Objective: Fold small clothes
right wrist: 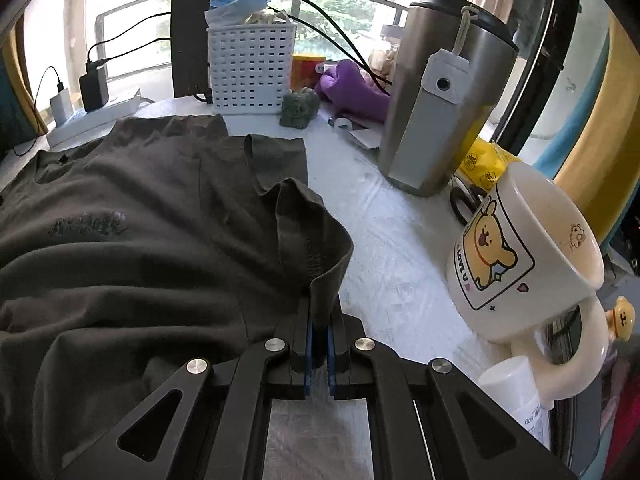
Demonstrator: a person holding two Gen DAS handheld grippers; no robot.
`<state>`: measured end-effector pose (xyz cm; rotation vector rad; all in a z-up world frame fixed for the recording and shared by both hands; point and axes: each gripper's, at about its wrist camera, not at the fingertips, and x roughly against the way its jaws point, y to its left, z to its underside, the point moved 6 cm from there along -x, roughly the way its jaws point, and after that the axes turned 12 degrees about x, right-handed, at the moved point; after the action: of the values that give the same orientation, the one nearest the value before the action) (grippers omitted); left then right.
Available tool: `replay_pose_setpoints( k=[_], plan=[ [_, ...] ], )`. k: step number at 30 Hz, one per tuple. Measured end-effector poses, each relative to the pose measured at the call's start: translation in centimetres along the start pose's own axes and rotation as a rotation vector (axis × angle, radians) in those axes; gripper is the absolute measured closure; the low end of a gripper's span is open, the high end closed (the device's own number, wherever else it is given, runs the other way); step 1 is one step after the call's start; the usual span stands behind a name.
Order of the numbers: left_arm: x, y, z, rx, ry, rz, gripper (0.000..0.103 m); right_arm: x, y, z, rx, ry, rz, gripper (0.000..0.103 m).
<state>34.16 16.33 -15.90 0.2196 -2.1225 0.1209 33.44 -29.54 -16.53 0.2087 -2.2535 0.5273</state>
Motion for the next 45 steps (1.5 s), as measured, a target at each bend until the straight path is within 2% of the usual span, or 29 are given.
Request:
replay_pose_setpoints(
  k=[1, 2, 3, 4, 7, 13, 17, 19, 22, 24, 25, 26, 27, 28, 29, 32, 35, 37, 40, 43, 45],
  plan=[
    [0.0, -0.1, 0.0, 0.0, -0.008, 0.004, 0.051, -0.2, 0.0, -0.1, -0.003, 0.002, 0.0, 0.099],
    [0.0, -0.2, -0.1, 0.005, -0.015, 0.024, 0.067, -0.2, 0.0, -0.1, -0.006, 0.001, -0.002, 0.099],
    [0.0, -0.6, -0.1, 0.007, -0.009, 0.063, 0.092, -0.2, 0.0, -0.2, -0.011, 0.0, -0.006, 0.099],
    [0.0, -1.0, -0.1, 0.002, -0.011, 0.078, 0.098, -0.3, 0.0, -0.3, -0.015, -0.002, -0.009, 0.099],
    [0.0, -2.0, -0.4, -0.04, -0.043, 0.039, 0.101, -0.3, -0.3, -0.8, -0.032, -0.013, -0.017, 0.099],
    [-0.3, -0.6, -4.5, 0.004, -0.114, 0.003, 0.101, -0.8, -0.5, -1.3, -0.046, -0.015, -0.029, 0.099],
    [-1.5, -0.2, -6.5, 0.011, -0.105, -0.013, 0.101, -1.2, -0.4, -1.0, -0.058, -0.005, -0.042, 0.098],
    [-2.1, -0.4, -6.3, -0.007, -0.073, -0.017, 0.101, -1.1, -0.2, -0.9, -0.055, -0.002, -0.048, 0.098],
    [-1.0, -0.7, -5.5, -0.019, -0.066, -0.024, 0.099, -0.4, 0.2, -0.8, -0.038, 0.004, -0.063, 0.097],
    [0.2, -0.5, -4.6, -0.007, -0.053, -0.018, 0.095, 0.5, 0.3, -1.0, -0.011, -0.004, -0.044, 0.09],
    [0.9, -0.2, -4.2, 0.005, -0.056, -0.006, 0.093, 1.0, 0.3, -1.2, 0.003, -0.008, -0.03, 0.074],
    [1.9, 0.1, -3.6, 0.013, -0.066, -0.005, 0.085, 1.5, 0.3, -1.6, 0.017, -0.016, -0.018, 0.047],
    [2.5, 0.4, -3.1, 0.019, -0.073, -0.012, 0.075, 2.3, 0.1, -2.1, 0.029, -0.036, -0.002, 0.034],
    [3.3, 0.7, -2.6, 0.032, -0.08, -0.015, 0.069, 2.9, 0.0, -2.6, 0.038, -0.055, 0.012, 0.026],
    [4.3, 1.2, -1.9, 0.052, -0.085, -0.006, 0.062, 3.3, -0.1, -3.0, 0.045, -0.065, 0.022, 0.026],
    [6.3, 1.9, 0.2, 0.098, -0.095, 0.012, 0.058, 4.5, 0.0, -4.6, 0.088, -0.11, 0.047, 0.026],
    [7.1, 2.4, 2.6, 0.143, -0.085, 0.026, 0.042, 3.6, 1.6, -6.6, 0.177, -0.143, 0.026, 0.026],
    [7.0, 2.4, 3.7, 0.163, -0.076, 0.03, 0.041, 0.8, 2.7, -7.8, 0.195, -0.126, -0.014, 0.026],
    [7.0, 2.3, 5.5, 0.194, -0.055, 0.033, 0.041, -2.6, 2.7, -9.0, 0.178, -0.075, -0.036, 0.052],
    [7.3, 2.0, 6.5, 0.213, -0.053, 0.04, 0.04, -4.7, 2.8, -10.0, 0.184, -0.061, -0.051, 0.053],
    [7.1, 1.7, 7.0, 0.227, -0.049, 0.05, 0.038, -6.4, 2.9, -10.1, 0.182, -0.023, -0.066, 0.053]
  ],
)
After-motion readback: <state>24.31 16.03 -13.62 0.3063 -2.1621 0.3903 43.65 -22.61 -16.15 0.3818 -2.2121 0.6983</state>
